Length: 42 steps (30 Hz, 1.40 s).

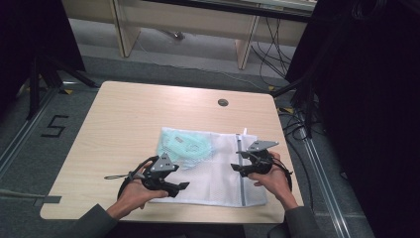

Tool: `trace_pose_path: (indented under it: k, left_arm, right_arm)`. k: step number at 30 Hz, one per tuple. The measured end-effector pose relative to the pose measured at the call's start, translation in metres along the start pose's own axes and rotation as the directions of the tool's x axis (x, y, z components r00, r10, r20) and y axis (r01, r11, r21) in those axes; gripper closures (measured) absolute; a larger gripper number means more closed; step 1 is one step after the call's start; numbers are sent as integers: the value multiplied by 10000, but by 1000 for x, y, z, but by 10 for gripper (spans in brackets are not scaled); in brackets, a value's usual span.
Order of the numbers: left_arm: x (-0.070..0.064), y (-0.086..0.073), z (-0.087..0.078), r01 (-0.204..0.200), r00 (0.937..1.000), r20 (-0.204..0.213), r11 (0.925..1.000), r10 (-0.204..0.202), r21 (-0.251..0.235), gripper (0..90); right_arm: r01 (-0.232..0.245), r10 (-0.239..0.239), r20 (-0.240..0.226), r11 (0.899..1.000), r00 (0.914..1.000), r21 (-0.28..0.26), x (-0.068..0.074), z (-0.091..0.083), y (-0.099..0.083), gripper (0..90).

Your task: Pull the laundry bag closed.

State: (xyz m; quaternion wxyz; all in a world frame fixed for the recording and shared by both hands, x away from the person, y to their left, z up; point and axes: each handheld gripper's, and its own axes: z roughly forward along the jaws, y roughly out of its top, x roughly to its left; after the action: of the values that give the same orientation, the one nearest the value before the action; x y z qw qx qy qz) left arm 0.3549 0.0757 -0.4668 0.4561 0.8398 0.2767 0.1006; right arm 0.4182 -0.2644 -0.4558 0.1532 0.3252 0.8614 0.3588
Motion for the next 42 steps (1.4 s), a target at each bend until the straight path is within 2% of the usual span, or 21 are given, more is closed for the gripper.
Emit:
trace_pose_path:
  k: [1, 2, 3, 4, 6, 7, 8, 9, 10, 13, 14, 16, 18, 19, 22, 23, 26, 27, 29, 31, 42]
  left_arm:
    - [1, 0, -1, -101, 9999, 40, 9998, 101, 141, 303]
    - [2, 0, -3, -319, 9995, -21, 9993, 320, 182, 298]
    - [0, -2, -2, 140, 9999, 4, 9999, -140, -12, 297]
    - [2, -2, -4, -194, 9998, -86, 9998, 195, 106, 297]
    - [1, -2, -7, -18, 9998, -177, 9999, 21, 150, 286]
    - [1, -3, -7, 94, 9993, -359, 10000, -94, -8, 279]
    - [1, -4, -8, 165, 9993, -330, 9998, -168, -73, 277]
    - [3, -4, -11, -73, 9990, -431, 9999, 77, 84, 277]
    - [1, -5, -10, 173, 9989, -427, 9998, -176, -61, 277]
    - [4, -6, -14, -43, 9988, -491, 10000, 46, 62, 277]
    - [2, -8, -13, 326, 9984, -459, 9994, -332, -135, 277]
    - [4, -8, -16, 63, 9989, -456, 10000, -65, -31, 276]
    - [3, -10, -19, 348, 9981, -510, 9994, -352, -83, 275]
    - [5, -10, -21, 26, 9989, -463, 10000, -25, 31, 274]
    - [2, -13, -23, 442, 9973, -577, 9989, -451, -151, 273]
    - [4, -14, -26, 130, 9980, -613, 9999, -135, -79, 273]
    - [3, -16, -29, 283, 9976, -618, 9993, -296, -227, 270]
    - [2, -17, -30, 460, 9968, -647, 9987, -472, -200, 269]
    - [4, -17, -35, 170, 9975, -687, 9998, -177, -99, 268]
    - [3, -18, -37, 581, 9958, -693, 9981, -595, -221, 268]
    - [6, -28, -51, 601, 9938, -911, 9976, -630, -342, 261]
  right_arm:
    - [-77, 81, -102, 9994, 9999, 335, 0, -3, 0, 370]
    - [-32, 32, 11, 9999, 10000, -103, 1, -1, -2, 368]
    - [-235, 236, -58, 9997, 9997, 48, 2, -3, -2, 369]
    - [-95, 95, 24, 10000, 10000, -27, 2, -4, -4, 368]
    - [-250, 255, -122, 9991, 9996, 335, 4, -9, -5, 367]
    - [-210, 210, -61, 9998, 9998, -44, 5, -7, -7, 366]
    - [-164, 165, -96, 9998, 9998, 112, 6, -9, -8, 365]
    - [-181, 187, -175, 9992, 9997, 360, 6, -12, -8, 363]
    - [-258, 259, -157, 9997, 9995, 7, 9, -9, -11, 362]
    - [-441, 445, -207, 9988, 9988, 201, 14, -11, -15, 361]
    - [-143, 145, -171, 9998, 9997, 120, 12, -12, -16, 360]
    - [-276, 281, -221, 9993, 9994, 233, 15, -13, -18, 355]
    - [-231, 238, -218, 9992, 9995, 323, 16, -15, -20, 353]
    - [-290, 297, -247, 9991, 9993, 316, 18, -17, -22, 352]
    - [-339, 348, -264, 9989, 9990, 308, 20, -20, -25, 348]
    - [-167, 170, -133, 9995, 9998, 250, 20, -21, -26, 347]
    - [-246, 250, -161, 9994, 9996, 244, 22, -24, -30, 342]
    - [-335, 345, -263, 9987, 9991, 372, 23, -26, -31, 342]
    - [-670, 680, -245, 9969, 9974, 422, 27, -27, -34, 336]
    - [-518, 535, -330, 9975, 9980, 484, 26, -28, -37, 332]
    - [-637, 672, -247, 9905, 9974, 1223, 30, -36, -51, 306]
